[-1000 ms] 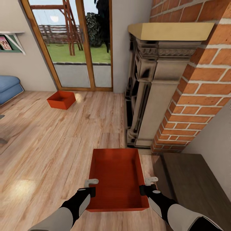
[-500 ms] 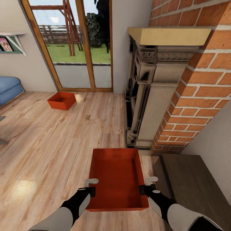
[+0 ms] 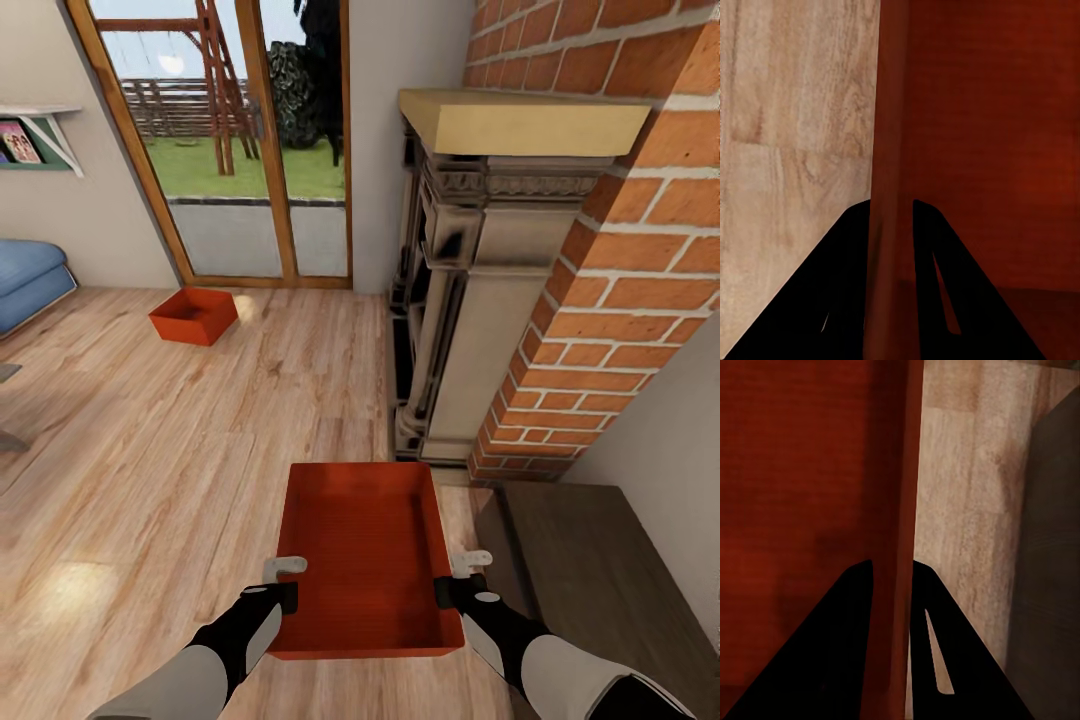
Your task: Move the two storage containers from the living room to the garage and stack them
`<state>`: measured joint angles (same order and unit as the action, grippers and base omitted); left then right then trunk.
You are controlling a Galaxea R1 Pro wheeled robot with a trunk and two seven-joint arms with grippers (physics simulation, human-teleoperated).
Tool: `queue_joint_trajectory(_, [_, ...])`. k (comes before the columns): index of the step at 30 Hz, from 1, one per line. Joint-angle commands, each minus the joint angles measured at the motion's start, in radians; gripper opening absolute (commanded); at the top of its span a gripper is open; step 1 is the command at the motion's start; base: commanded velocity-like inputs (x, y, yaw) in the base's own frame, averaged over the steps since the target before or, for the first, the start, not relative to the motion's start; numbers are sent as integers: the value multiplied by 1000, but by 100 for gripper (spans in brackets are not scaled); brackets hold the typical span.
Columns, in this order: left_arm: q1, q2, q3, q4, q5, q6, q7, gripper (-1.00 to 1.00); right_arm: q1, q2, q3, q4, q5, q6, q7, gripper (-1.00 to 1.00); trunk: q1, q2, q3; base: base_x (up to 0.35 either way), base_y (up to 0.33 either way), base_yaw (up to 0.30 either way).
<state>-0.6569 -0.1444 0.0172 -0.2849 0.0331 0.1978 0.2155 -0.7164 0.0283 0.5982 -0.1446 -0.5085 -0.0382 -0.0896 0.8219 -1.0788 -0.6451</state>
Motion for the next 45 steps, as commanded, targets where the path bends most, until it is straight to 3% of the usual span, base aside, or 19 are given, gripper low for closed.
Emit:
queue_joint_trajectory(1, [0,11,-14,20,7,7,8,-100,-2,-12,-3,-3,5,-6,-6,-100,-4,7,3,0,0,0])
queue_joint_trajectory(18, [0,11,-14,20,7,6,8,-100,-2,-9,-7,-3,4,-6,-7,-100,-69,126,56,0,0,0])
queue_joint_trajectory(45, [0,12,-13,20,7,2,15,-100,-1,-5,-11,-3,-1,-5,-8,-100,-69,126,93,0,0,0])
